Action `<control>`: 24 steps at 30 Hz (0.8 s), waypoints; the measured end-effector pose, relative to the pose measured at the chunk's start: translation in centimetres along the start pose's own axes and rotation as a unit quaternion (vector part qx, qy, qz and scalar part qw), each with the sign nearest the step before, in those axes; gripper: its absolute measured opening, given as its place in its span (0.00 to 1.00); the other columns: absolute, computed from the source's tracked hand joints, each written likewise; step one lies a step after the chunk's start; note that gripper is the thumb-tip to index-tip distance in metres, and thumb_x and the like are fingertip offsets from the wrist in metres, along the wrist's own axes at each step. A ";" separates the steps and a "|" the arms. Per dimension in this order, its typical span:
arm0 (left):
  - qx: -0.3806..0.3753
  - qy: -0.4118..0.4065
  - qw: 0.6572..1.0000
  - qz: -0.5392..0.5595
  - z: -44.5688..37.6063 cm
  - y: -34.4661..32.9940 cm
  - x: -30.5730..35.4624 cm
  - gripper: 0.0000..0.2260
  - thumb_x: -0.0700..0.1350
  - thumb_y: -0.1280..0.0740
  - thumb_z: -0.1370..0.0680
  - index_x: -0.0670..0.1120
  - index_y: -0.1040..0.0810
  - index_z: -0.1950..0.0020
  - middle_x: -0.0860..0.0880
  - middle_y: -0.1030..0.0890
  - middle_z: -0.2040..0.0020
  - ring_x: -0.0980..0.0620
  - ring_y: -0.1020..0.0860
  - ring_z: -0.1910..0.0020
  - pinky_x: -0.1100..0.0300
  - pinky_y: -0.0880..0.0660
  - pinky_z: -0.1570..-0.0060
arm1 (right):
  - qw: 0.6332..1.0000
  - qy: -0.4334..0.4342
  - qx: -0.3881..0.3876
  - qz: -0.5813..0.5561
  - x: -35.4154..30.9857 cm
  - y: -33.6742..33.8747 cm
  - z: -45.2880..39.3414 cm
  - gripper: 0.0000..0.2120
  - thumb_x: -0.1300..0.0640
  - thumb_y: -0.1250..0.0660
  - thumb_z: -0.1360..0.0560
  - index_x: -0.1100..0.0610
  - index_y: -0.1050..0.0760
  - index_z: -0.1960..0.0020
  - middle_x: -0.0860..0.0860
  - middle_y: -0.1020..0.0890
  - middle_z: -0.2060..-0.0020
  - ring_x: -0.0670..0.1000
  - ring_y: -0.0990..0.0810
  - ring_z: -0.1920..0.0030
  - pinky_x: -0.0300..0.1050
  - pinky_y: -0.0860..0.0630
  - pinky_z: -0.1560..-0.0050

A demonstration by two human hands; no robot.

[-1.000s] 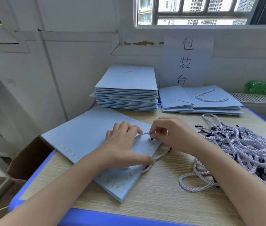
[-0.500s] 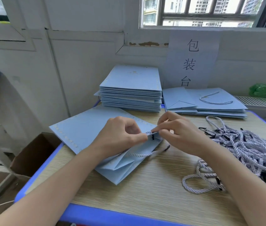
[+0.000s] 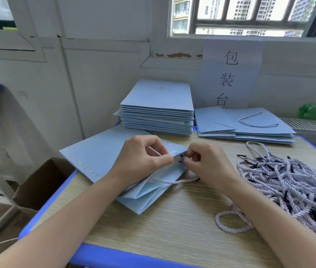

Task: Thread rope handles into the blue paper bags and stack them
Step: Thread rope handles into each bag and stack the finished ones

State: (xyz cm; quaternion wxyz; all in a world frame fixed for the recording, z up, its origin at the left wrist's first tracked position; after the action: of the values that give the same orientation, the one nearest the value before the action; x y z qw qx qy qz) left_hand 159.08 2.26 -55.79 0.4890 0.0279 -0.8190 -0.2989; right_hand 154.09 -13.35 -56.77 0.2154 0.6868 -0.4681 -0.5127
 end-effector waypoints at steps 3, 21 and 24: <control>-0.007 -0.027 0.997 -0.071 -0.2 -0.1 -0.2 0.10 0.55 0.28 0.36 0.54 0.22 0.61 0.58 0.19 0.62 0.63 0.21 0.58 0.67 0.24 0.58 | 0.996 -0.005 -0.082 -0.039 -0.3 1.2 0.3 0.09 0.61 0.33 0.32 0.56 0.31 0.69 0.47 0.31 0.74 0.46 0.36 0.71 0.41 0.40 0.69; -0.143 -0.218 0.953 -0.152 0.5 0.3 -0.2 0.15 0.55 0.25 0.33 0.58 0.23 0.49 0.62 0.28 0.51 0.63 0.27 0.51 0.74 0.33 0.53 | 0.997 0.005 -0.079 -0.001 1.4 3.7 -0.2 0.14 0.67 0.39 0.28 0.50 0.23 0.52 0.42 0.24 0.55 0.41 0.26 0.55 0.25 0.33 0.60; 0.032 -0.309 0.938 -0.155 1.0 1.1 1.1 0.06 0.52 0.32 0.31 0.53 0.27 0.60 0.58 0.33 0.68 0.60 0.33 0.69 0.68 0.37 0.69 | 0.992 0.020 -0.123 0.016 1.0 3.5 0.0 0.22 0.69 0.40 0.29 0.46 0.24 0.45 0.35 0.28 0.53 0.29 0.31 0.56 0.18 0.38 0.60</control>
State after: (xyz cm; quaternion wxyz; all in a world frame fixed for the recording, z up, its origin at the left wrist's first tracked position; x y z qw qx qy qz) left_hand 157.96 3.28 -54.75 0.1581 0.0766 -0.9244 -0.3385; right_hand 152.62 -15.83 -54.54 0.3159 0.6572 -0.4083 -0.5491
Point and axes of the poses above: each hand's wrist, its own z-axis away from the middle knuckle, its own y-axis out of the back of the hand, x = y × z, the point moved 4 cm from there along -z, towards the middle knuckle
